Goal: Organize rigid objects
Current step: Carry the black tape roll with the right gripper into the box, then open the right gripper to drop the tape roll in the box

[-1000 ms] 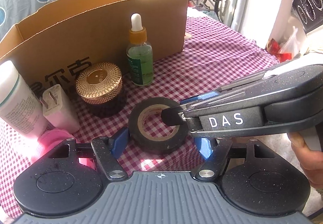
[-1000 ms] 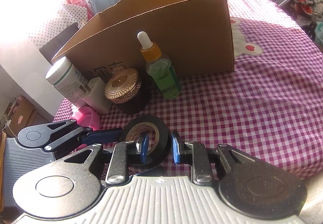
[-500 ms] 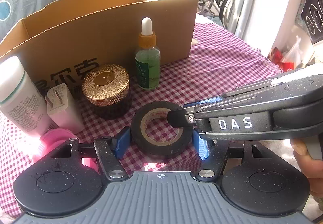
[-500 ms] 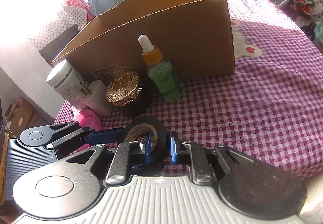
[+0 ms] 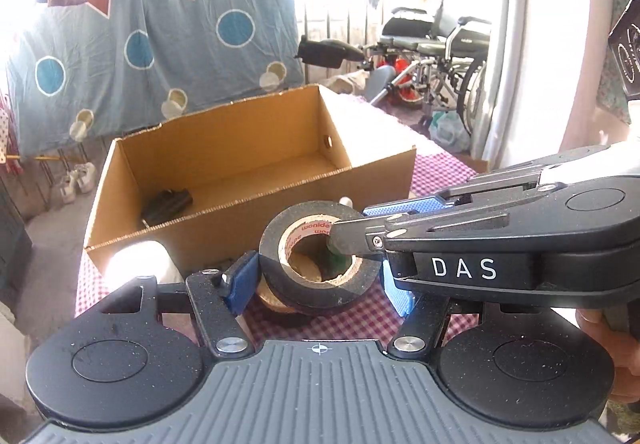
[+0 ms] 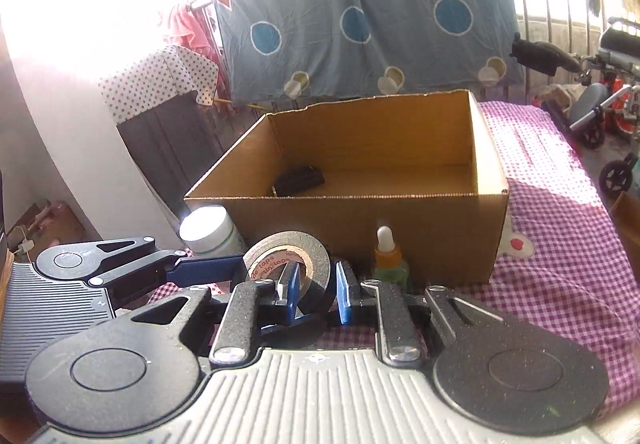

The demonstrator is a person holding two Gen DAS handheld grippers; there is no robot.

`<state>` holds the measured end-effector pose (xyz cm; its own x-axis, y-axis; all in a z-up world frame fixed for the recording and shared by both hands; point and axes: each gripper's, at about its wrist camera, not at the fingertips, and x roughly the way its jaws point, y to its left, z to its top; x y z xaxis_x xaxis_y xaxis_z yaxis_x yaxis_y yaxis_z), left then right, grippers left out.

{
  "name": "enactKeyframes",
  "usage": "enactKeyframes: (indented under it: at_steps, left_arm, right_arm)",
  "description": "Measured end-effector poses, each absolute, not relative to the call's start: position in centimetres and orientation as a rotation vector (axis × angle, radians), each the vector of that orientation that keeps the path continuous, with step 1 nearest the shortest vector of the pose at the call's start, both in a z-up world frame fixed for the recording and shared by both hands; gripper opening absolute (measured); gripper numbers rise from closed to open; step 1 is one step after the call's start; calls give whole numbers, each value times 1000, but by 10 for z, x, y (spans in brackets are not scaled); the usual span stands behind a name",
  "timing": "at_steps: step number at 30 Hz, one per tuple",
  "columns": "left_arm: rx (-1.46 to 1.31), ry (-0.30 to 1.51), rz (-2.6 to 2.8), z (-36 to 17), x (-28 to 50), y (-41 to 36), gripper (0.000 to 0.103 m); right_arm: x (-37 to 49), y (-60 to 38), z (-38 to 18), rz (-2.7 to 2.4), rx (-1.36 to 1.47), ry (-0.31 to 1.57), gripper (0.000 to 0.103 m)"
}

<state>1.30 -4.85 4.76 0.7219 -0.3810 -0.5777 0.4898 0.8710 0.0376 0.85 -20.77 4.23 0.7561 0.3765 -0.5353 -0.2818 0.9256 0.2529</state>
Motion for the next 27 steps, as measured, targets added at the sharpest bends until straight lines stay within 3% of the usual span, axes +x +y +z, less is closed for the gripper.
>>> enactKeyframes:
  at_steps: [7,13,23,27]
  left_arm:
    - [196,557,-405,95,60,-33,65]
    - [157,747,-407,90,135,-24,65]
    - [93,1159,-433,21,225,-9,66]
    - [180,1186,-425,13,226,-16,66]
  right_arm:
    - [65,-192,100,467,71,544,22]
    - [159,-182,104,535,62,726,22]
    - [284,-164,27,582,210,1204,22]
    - [304,-160,4,592,236,1297,22]
